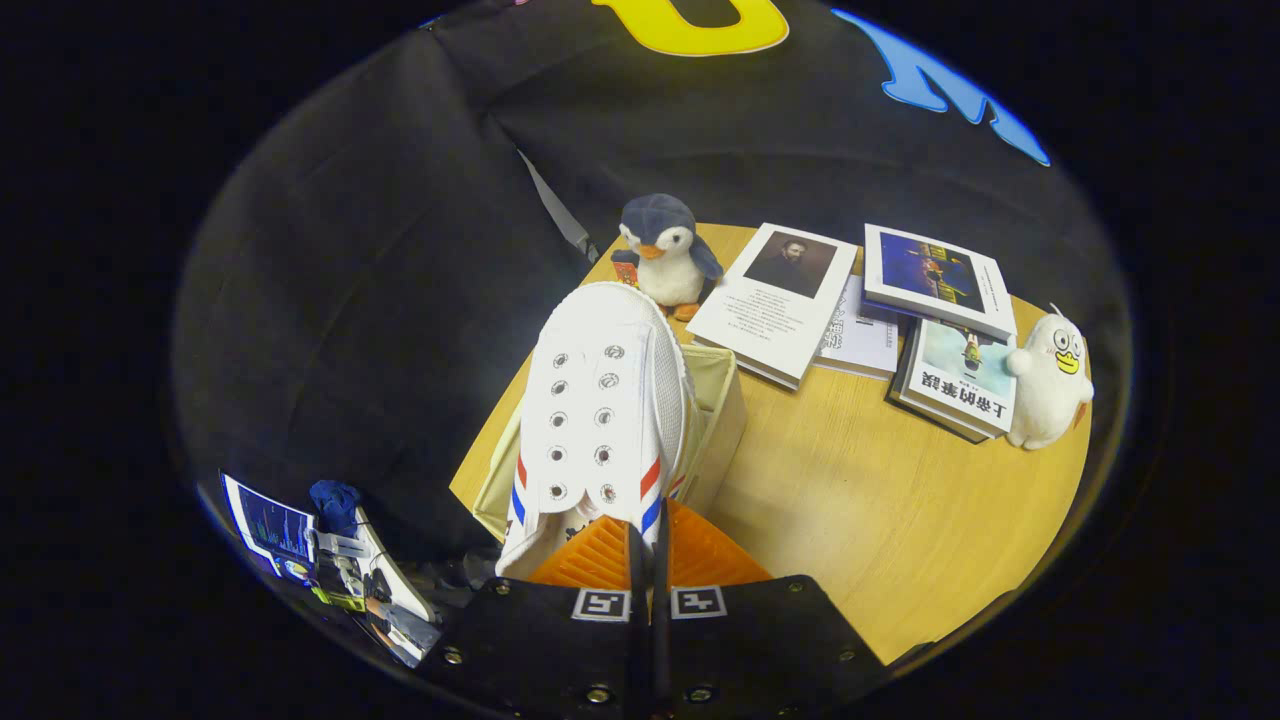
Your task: Open the storage box then place both shoes into the box .Put the left shoe in first, then the right shoe, with the right side of both shoes facing outward in a uniform manner.
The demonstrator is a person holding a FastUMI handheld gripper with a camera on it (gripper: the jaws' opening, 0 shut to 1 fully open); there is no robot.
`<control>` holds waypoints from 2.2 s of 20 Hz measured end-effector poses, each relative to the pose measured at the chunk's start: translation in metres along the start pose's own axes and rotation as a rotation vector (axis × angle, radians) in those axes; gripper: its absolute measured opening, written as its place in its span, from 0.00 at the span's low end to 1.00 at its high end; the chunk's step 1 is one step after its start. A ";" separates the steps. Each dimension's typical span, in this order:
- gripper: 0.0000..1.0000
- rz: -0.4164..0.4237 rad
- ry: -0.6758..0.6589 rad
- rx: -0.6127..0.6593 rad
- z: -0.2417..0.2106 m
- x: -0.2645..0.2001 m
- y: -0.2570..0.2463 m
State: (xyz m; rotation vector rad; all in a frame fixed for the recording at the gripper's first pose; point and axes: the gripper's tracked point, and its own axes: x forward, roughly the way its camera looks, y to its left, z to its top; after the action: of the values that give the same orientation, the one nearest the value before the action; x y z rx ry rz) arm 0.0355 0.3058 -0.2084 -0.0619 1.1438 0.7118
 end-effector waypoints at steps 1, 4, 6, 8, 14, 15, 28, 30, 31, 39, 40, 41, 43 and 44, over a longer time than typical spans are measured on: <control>0.01 0.002 0.007 -0.008 0.001 0.006 0.004; 0.01 -0.006 0.029 -0.034 0.004 0.022 0.014; 0.01 -0.008 0.044 -0.050 0.008 0.031 0.019; 0.01 -0.011 0.056 -0.063 0.009 0.040 0.025; 0.01 -0.016 0.089 -0.088 0.007 0.063 0.039; 0.01 -0.024 0.093 -0.096 0.007 0.066 0.040; 0.82 0.006 -0.131 -0.115 0.041 0.005 0.039; 0.82 -0.019 -0.222 -0.106 0.049 -0.021 0.026; 0.82 -0.045 -0.270 -0.106 0.053 -0.035 0.016; 0.82 -0.272 -0.716 -0.062 0.055 -0.181 -0.065; 0.82 -0.302 -0.760 -0.061 0.051 -0.199 -0.073; 0.82 -0.327 -0.805 -0.054 0.048 -0.215 -0.080; 0.82 -0.376 -0.899 -0.029 0.041 -0.249 -0.092; 0.82 -0.399 -0.950 -0.012 0.038 -0.267 -0.096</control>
State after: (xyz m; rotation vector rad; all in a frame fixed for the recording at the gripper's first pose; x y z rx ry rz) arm 0.0595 0.1164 0.0049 0.0387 0.1979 0.3098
